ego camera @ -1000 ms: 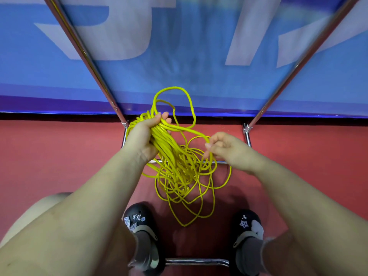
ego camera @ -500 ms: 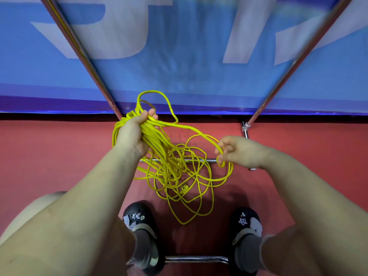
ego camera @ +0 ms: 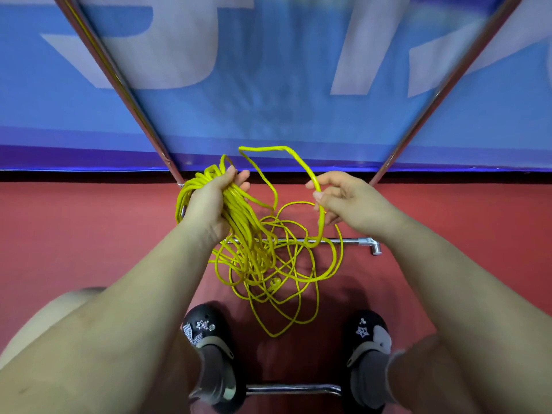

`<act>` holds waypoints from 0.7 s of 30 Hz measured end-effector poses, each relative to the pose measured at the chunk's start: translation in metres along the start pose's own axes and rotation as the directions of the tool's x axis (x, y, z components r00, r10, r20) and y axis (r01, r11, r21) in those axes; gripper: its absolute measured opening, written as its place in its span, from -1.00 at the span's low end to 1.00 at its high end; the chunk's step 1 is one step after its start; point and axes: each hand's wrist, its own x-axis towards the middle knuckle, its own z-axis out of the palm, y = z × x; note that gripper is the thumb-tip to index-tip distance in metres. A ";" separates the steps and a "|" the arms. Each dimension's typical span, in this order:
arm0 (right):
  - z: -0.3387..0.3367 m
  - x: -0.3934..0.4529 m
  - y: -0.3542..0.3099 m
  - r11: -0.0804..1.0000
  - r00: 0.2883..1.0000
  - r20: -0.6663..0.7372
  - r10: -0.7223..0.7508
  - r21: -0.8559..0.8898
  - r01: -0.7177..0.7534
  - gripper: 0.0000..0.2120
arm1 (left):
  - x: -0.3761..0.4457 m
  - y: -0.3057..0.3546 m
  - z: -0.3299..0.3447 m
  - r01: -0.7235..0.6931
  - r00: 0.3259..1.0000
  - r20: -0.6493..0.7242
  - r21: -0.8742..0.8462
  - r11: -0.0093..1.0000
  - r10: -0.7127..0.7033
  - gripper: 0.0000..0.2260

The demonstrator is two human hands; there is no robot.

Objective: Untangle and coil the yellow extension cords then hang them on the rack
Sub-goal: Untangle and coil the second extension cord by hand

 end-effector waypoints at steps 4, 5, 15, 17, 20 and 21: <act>0.013 0.003 -0.008 0.999 1.000 -0.017 -0.001 0.037 0.002 -0.87 | -0.002 -0.009 0.003 0.040 0.997 0.060 0.119 0.992 -0.048 -0.90; 0.015 0.004 -0.010 0.998 0.999 -0.039 0.013 0.068 -0.010 -0.88 | -0.002 -0.012 0.005 0.051 0.995 0.073 0.145 0.988 -0.063 -0.90; 0.025 0.020 -0.022 0.692 0.915 -0.102 0.389 0.688 -0.218 -0.92 | -0.011 -0.032 0.010 0.034 0.974 0.197 0.356 0.934 -0.110 -0.95; 0.025 0.021 -0.023 0.599 0.892 -0.063 0.448 0.762 -0.247 -0.90 | -0.012 -0.034 0.009 0.012 0.970 0.220 0.394 0.919 -0.106 -0.93; 0.026 0.020 -0.024 0.497 0.870 -0.021 0.492 0.828 -0.261 -0.85 | -0.012 -0.034 0.009 -0.005 0.970 0.225 0.405 0.914 -0.094 -0.87; 0.026 0.019 -0.023 0.474 0.865 -0.018 0.501 0.842 -0.257 -0.85 | -0.011 -0.034 0.009 -0.009 0.970 0.224 0.408 0.913 -0.091 -0.86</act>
